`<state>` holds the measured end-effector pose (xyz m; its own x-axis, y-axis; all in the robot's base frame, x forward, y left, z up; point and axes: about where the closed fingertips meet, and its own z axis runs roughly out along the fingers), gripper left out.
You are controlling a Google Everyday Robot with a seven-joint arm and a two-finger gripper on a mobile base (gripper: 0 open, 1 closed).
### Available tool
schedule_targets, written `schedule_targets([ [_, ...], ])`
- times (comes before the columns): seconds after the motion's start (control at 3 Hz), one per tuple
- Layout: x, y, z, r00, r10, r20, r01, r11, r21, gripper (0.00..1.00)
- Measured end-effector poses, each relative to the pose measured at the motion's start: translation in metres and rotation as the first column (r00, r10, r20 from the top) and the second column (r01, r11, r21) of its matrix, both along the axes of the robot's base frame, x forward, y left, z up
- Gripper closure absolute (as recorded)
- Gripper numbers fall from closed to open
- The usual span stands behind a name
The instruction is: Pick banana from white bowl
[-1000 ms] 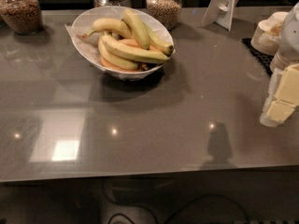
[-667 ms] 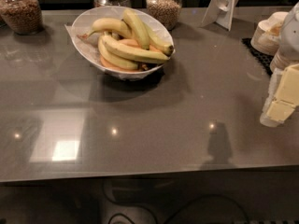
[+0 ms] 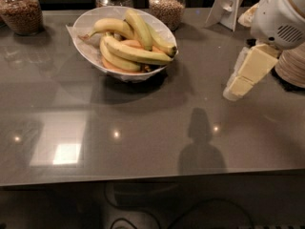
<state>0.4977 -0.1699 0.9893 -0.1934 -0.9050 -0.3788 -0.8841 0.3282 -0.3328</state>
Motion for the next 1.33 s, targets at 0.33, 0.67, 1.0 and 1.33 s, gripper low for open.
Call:
schedule_targets([
  [0.33, 0.051, 0.043, 0.013, 0.9957, -0.049, 0.078, 0.043, 0.996, 0.084, 0.00],
  [0.67, 0.105, 0.085, 0.023, 0.9848, -0.133, 0.112, 0.115, 0.981, 0.156, 0.00],
  [1.0, 0.106, 0.094, 0.024, 0.9803, -0.179, 0.084, 0.160, 0.969, 0.189, 0.00],
  [1.33, 0.106, 0.094, 0.024, 0.9803, -0.179, 0.084, 0.160, 0.969, 0.189, 0.00],
])
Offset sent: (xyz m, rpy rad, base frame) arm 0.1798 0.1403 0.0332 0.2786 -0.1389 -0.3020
